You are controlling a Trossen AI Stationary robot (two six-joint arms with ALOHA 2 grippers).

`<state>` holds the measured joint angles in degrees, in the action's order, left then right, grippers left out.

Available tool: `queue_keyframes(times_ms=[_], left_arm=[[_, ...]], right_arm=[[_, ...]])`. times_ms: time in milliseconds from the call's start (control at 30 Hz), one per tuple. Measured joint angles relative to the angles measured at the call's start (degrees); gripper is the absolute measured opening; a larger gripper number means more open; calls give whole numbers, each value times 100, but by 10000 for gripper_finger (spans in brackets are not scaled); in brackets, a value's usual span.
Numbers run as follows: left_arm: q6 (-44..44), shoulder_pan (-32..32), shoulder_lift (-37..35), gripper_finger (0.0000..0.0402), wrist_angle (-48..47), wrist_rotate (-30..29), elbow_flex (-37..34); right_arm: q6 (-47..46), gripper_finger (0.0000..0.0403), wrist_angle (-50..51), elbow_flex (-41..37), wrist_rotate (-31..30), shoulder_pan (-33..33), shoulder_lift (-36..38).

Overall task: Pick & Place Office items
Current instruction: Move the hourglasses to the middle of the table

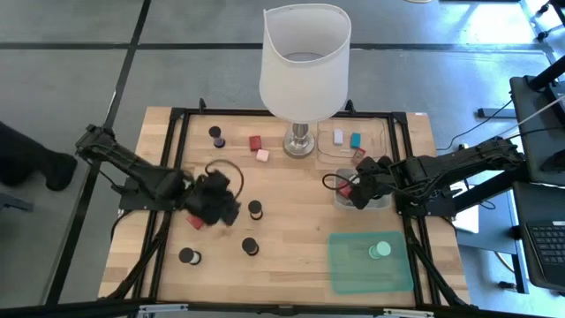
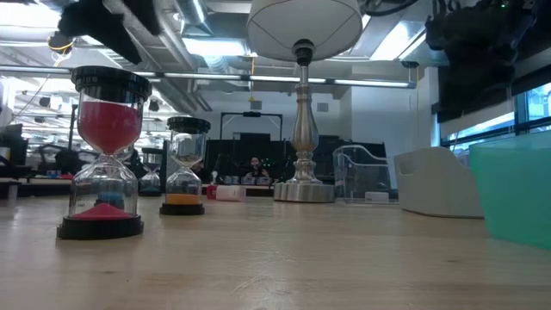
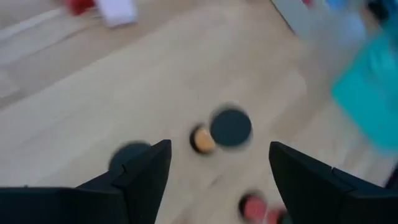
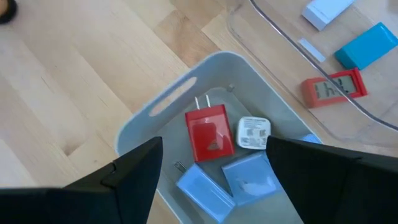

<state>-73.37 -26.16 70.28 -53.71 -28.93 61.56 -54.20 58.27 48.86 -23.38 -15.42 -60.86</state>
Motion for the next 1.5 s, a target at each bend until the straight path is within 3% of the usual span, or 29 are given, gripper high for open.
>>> queue_keyframes(times_ms=[167, 300, 633, 967, 1233, 1500], left_arm=[[1099, -737, 216, 256, -42, 15, 0], [1466, -965, 342, 256, -85, 14, 0], [851, -848, 452, 256, -1152, 48, -4], [1006, -780, 452, 256, -1150, 343, -462], [912, -771, 452, 255, -1084, 160, -835], [812, -773, 452, 255, -1080, 279, -870]], right_arm=[[25, 291, -319, 0, -68, 0, 0], [45, 291, -610, 0, -83, 0, 0], [47, 291, -839, 0, -81, 2, -2], [-69, 290, -841, 0, -81, 0, -2], [51, 290, -839, 0, -219, 0, -2], [-994, 290, -815, 0, 36, -44, -3]])
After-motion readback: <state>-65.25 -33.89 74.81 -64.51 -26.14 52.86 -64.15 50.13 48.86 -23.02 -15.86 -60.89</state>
